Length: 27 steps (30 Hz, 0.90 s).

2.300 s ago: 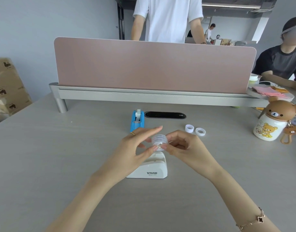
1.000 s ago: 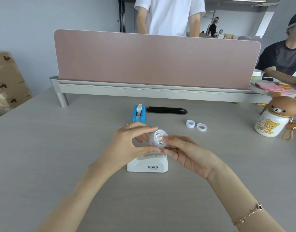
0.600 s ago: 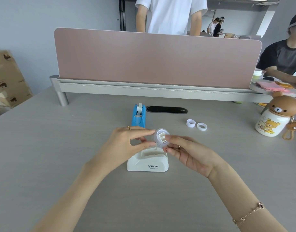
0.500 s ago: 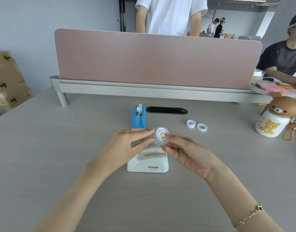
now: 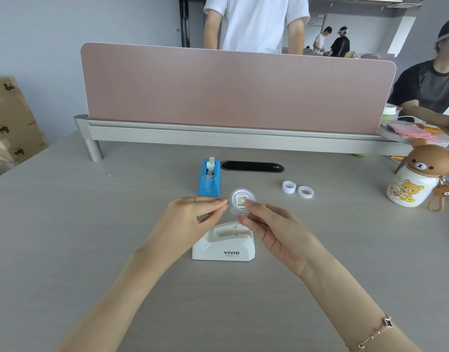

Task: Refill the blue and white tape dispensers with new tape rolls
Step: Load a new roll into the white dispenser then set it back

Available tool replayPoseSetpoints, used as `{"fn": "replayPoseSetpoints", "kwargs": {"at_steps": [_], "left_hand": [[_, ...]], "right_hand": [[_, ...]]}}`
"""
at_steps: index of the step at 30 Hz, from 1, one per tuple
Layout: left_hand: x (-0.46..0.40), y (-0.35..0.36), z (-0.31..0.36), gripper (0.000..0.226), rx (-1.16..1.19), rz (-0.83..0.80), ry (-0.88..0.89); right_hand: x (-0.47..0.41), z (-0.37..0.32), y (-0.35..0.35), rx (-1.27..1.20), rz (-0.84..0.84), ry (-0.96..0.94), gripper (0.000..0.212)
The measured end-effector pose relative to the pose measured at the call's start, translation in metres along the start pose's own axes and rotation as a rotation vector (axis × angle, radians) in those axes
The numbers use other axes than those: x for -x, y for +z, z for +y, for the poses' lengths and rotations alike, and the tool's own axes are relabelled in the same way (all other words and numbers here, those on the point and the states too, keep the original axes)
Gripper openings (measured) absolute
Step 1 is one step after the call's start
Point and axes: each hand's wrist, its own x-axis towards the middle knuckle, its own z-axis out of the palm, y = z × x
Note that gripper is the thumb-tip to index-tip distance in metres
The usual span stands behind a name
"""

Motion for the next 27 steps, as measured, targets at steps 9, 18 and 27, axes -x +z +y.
{"fn": "replayPoseSetpoints", "kwargs": {"at_steps": [9,18,27], "left_hand": [[-0.002,0.002,0.006,0.012,-0.068,0.114,-0.020],[-0.003,-0.004,0.002,0.020,-0.106,0.095,0.075],[-0.003,-0.007,0.001,0.010,0.130,0.005,-0.146]], "right_hand": [[0.003,0.001,0.002,0.024,0.001,-0.004,0.016],[0.002,-0.011,-0.011,0.469,0.017,-0.166,0.021],[0.003,-0.012,-0.012,0.645,0.009,-0.235,0.017]]}}
